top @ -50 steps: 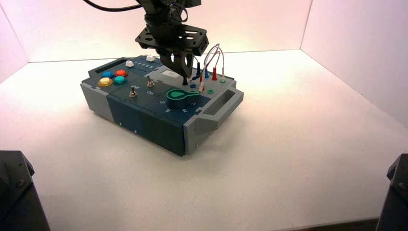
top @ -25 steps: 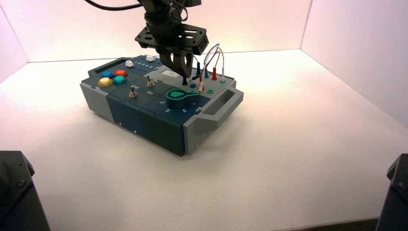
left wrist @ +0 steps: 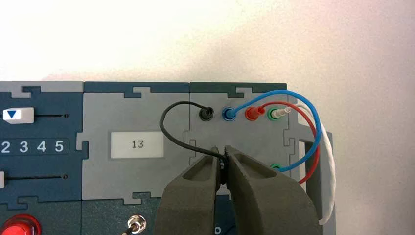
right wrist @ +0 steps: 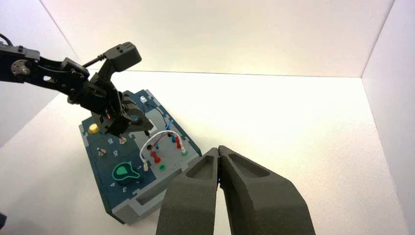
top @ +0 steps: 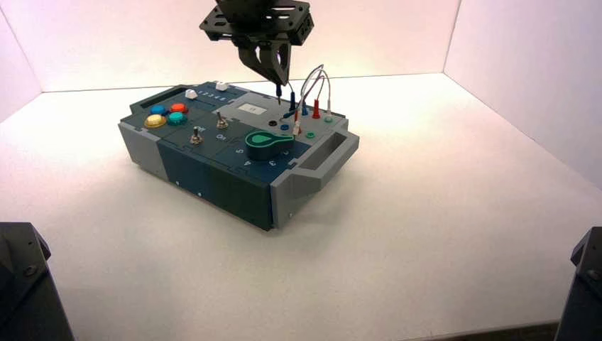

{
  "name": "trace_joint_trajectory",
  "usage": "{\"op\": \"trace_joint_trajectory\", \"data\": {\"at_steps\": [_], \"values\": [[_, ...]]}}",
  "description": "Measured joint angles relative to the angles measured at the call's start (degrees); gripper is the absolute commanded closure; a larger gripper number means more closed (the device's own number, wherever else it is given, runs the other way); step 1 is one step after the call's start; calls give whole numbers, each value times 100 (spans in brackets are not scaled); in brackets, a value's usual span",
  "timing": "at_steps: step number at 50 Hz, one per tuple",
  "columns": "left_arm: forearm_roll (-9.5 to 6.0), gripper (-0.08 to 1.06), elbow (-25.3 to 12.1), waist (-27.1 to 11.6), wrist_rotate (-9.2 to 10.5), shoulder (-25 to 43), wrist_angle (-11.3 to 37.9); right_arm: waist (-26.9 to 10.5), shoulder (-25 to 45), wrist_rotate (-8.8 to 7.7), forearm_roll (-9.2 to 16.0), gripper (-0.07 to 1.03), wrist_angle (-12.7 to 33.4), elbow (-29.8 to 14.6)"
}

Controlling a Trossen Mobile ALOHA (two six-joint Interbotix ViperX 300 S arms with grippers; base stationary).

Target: Pull the black wire.

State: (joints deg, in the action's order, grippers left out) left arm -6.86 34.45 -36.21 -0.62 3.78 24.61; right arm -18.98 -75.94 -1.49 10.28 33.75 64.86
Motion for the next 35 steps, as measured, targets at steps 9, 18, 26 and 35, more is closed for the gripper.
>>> {"op": "trace_joint_trajectory", "data": {"at_steps": [9, 18, 26, 35], "values": [[88, 101, 0, 0, 0, 0, 0, 0, 0, 0, 0, 99, 0, 0], [132, 101, 9, 0, -9, 0, 0, 0, -9, -9, 0, 99, 0, 0], [141, 101, 9, -9, 0, -62, 9, 0, -18, 0, 9, 99, 9, 0], [141, 101, 35, 0, -9, -123, 26, 0, -114, -9, 0, 99, 0, 0]]}}
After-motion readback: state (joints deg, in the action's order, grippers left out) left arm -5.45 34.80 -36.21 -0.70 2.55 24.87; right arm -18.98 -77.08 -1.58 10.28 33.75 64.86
